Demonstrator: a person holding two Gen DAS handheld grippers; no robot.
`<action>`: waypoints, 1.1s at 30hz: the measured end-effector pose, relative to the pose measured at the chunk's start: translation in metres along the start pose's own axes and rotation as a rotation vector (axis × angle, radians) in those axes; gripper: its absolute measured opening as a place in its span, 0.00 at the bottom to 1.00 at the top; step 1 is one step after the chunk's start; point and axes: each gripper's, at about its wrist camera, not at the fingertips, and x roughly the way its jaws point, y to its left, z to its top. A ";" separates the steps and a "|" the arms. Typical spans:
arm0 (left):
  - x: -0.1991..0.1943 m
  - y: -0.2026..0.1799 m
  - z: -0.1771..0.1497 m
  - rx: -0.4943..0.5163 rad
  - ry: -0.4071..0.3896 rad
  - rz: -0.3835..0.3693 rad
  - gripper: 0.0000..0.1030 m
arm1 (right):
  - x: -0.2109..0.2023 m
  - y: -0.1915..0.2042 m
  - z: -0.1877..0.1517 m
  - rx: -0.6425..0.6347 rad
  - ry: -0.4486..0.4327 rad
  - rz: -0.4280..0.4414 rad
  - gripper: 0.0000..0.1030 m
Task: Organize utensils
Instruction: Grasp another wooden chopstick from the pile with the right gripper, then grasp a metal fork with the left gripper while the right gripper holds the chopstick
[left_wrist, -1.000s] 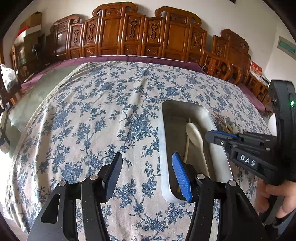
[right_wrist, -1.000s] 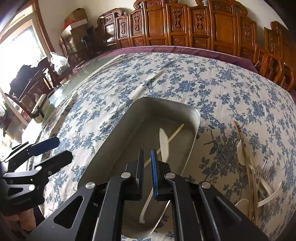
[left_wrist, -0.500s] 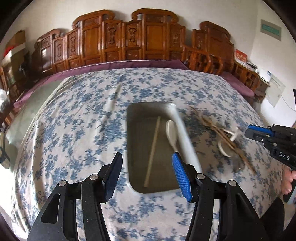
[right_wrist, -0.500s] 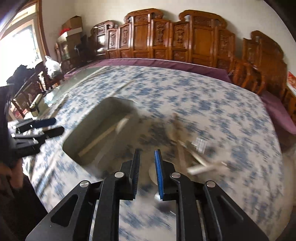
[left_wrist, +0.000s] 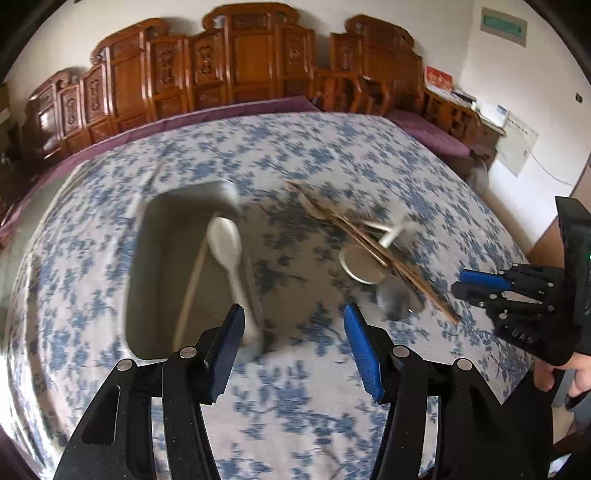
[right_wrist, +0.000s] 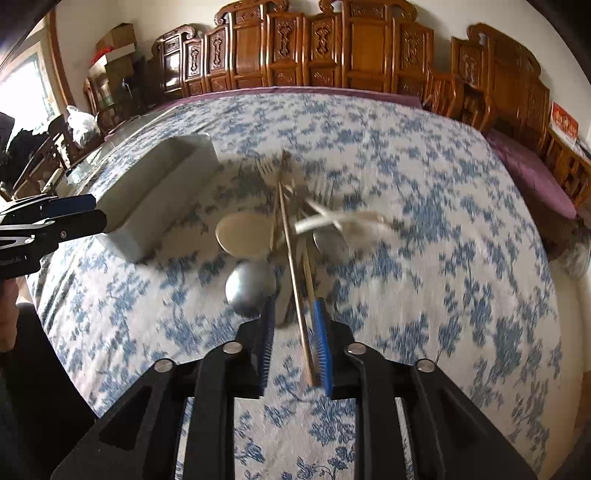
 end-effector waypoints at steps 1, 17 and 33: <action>0.003 -0.004 0.000 0.003 0.008 0.000 0.52 | 0.003 -0.001 -0.001 -0.003 0.014 0.000 0.23; 0.047 -0.033 -0.016 0.003 0.108 -0.017 0.52 | 0.028 -0.001 -0.017 -0.061 0.092 0.029 0.22; 0.061 -0.046 -0.009 -0.018 0.137 -0.037 0.52 | 0.012 -0.011 -0.007 -0.088 0.050 0.011 0.06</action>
